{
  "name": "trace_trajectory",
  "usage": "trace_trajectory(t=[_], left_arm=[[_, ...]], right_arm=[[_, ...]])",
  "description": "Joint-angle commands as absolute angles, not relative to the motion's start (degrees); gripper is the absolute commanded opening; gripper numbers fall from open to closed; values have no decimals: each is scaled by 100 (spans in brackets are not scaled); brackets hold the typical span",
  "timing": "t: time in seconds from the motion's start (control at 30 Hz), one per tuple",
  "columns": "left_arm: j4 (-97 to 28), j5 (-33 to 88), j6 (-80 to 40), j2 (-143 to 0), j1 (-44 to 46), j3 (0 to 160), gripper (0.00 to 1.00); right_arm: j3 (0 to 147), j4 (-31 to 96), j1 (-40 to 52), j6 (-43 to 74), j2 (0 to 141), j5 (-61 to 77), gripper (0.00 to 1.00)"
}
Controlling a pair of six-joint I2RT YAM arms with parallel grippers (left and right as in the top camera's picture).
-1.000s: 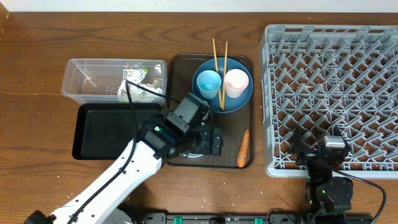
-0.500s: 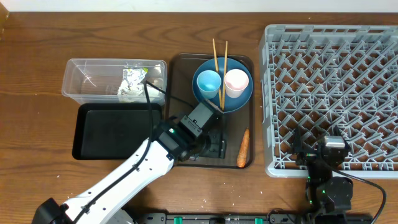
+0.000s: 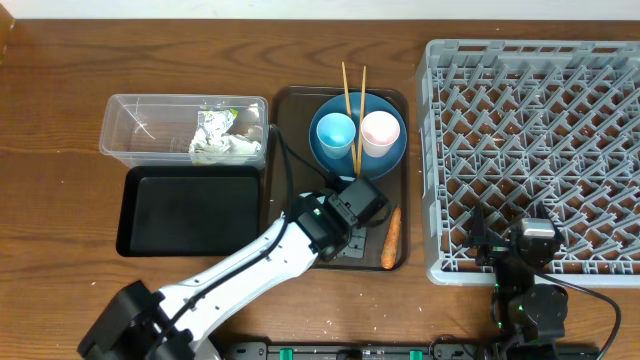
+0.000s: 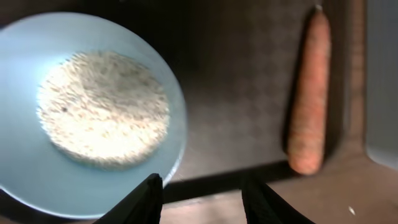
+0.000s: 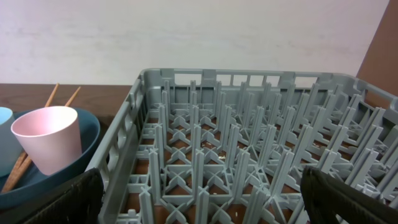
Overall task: Sort waste into correct bins and load items into the dishwasher rack
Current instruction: 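Lower the left gripper and pinch the rim of the rice plate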
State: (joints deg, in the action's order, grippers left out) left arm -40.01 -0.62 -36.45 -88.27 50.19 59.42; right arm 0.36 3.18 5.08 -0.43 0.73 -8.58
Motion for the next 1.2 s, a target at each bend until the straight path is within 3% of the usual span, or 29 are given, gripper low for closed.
trace_trajectory(t=[0.0,0.7,0.93,1.17], left_arm=[[-3957,-416,-3743,-8967,5024,5924,44],[-3581,-718,-3739,-9821,5022,5922,29],[-3548,-714,-3741,-9821,5022,5922,15],[-3548,-714,-3741,-9824,5022,5920,15]], right_arm=[[32,338,447,-5,67,-878,99],[32,338,447,-5,67,-878,99],[32,338,447,-5,67,-878,99],[32,338,447,-5,67,-878,99]])
